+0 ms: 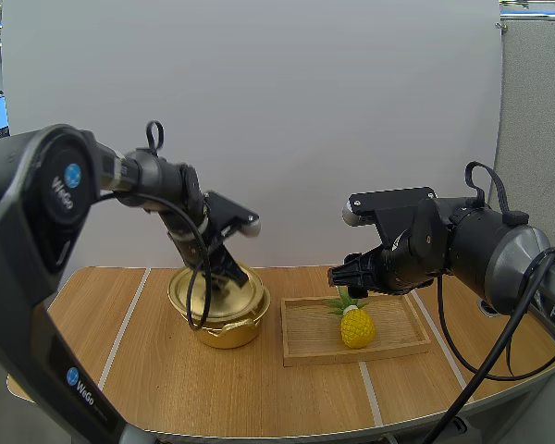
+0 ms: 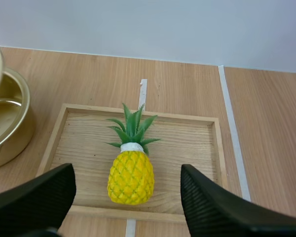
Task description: Open the pot, put the pineapple inside, and close it
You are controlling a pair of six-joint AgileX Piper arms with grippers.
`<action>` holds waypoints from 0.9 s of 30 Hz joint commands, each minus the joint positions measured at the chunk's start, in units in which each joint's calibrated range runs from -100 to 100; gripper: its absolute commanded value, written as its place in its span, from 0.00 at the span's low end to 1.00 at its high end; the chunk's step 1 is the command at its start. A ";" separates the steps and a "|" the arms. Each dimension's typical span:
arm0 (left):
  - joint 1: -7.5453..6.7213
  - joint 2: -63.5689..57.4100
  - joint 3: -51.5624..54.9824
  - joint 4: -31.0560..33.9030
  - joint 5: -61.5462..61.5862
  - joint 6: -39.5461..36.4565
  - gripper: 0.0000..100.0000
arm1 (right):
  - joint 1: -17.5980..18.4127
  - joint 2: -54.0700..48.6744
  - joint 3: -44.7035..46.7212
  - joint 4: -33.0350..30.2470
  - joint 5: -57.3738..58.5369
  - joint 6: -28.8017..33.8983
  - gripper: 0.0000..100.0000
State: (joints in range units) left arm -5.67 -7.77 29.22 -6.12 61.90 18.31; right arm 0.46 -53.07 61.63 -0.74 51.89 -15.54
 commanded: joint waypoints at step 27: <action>-0.11 -32.15 -33.27 4.36 -0.43 -6.83 0.00 | 0.03 -0.69 -0.36 -0.03 -1.02 -0.43 1.00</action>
State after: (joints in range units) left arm -5.67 -39.45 -1.97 -2.75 62.93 12.17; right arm 0.46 -53.07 61.63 -0.74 51.89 -15.54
